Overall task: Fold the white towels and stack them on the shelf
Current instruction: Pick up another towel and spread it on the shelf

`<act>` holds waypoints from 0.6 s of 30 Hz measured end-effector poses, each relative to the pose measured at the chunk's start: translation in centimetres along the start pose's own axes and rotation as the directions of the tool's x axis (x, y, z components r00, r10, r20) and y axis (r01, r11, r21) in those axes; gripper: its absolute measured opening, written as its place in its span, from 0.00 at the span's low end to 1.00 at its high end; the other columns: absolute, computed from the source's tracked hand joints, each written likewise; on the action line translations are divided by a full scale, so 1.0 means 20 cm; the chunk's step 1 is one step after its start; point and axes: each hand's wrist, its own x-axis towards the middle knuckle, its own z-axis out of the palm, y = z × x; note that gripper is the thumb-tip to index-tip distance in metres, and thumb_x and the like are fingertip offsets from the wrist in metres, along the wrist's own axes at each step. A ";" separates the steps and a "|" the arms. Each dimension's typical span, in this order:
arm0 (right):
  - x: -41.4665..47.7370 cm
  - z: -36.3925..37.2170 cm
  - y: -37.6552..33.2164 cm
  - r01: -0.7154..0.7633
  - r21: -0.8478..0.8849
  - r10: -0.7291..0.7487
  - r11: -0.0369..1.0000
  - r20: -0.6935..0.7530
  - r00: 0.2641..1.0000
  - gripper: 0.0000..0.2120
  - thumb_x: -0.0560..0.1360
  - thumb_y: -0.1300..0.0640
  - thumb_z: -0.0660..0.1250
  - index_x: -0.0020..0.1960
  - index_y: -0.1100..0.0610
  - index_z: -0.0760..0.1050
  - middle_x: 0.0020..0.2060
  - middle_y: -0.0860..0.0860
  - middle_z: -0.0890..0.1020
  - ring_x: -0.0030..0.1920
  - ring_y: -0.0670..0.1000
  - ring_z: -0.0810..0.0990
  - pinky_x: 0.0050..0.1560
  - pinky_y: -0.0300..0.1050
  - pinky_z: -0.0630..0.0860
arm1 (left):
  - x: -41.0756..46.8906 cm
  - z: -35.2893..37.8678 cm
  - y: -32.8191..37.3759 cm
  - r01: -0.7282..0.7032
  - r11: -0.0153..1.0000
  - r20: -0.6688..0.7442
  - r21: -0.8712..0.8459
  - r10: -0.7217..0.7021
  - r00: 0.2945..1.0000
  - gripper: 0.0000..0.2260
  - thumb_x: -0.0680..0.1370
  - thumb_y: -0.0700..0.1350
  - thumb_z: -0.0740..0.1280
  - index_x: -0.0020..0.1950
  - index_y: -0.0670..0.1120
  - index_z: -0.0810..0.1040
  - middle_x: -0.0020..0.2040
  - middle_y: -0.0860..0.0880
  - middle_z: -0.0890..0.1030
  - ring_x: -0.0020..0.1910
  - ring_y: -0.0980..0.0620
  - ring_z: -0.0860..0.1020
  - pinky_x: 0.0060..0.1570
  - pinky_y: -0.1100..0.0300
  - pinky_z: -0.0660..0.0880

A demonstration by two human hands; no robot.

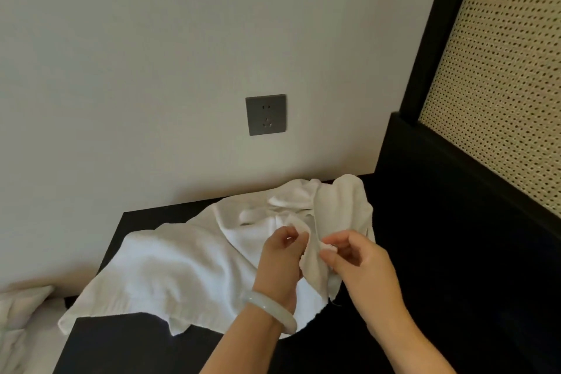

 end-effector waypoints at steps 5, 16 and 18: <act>-0.02 -0.03 -0.05 0.024 -0.005 -0.025 1.000 -0.214 0.977 0.10 0.73 0.58 0.74 0.43 0.43 0.81 0.39 0.39 0.83 0.42 0.40 0.81 0.40 0.36 0.75 | -0.02 0.01 -0.01 -0.093 0.995 -0.037 0.042 0.095 0.995 0.09 0.76 0.34 0.71 0.54 0.38 0.76 0.41 0.43 0.80 0.40 0.47 0.78 0.39 0.58 0.76; -0.06 0.00 -0.08 0.095 -0.204 -0.047 0.974 0.229 0.972 0.29 0.63 0.59 0.82 0.53 0.39 0.71 0.47 0.34 0.74 0.48 0.38 0.75 0.48 0.27 0.72 | -0.06 0.00 0.03 -0.014 0.981 -0.080 -0.194 -0.002 0.997 0.18 0.73 0.30 0.72 0.60 0.38 0.72 0.52 0.37 0.82 0.45 0.40 0.82 0.48 0.49 0.79; -0.06 0.01 -0.06 0.194 -0.348 -0.116 0.917 0.232 0.966 0.29 0.66 0.59 0.81 0.53 0.38 0.67 0.49 0.33 0.70 0.52 0.37 0.73 0.49 0.25 0.70 | -0.07 -0.01 0.02 0.041 0.967 -0.042 -0.250 -0.054 0.998 0.19 0.72 0.30 0.72 0.61 0.38 0.71 0.53 0.35 0.82 0.47 0.39 0.84 0.46 0.51 0.81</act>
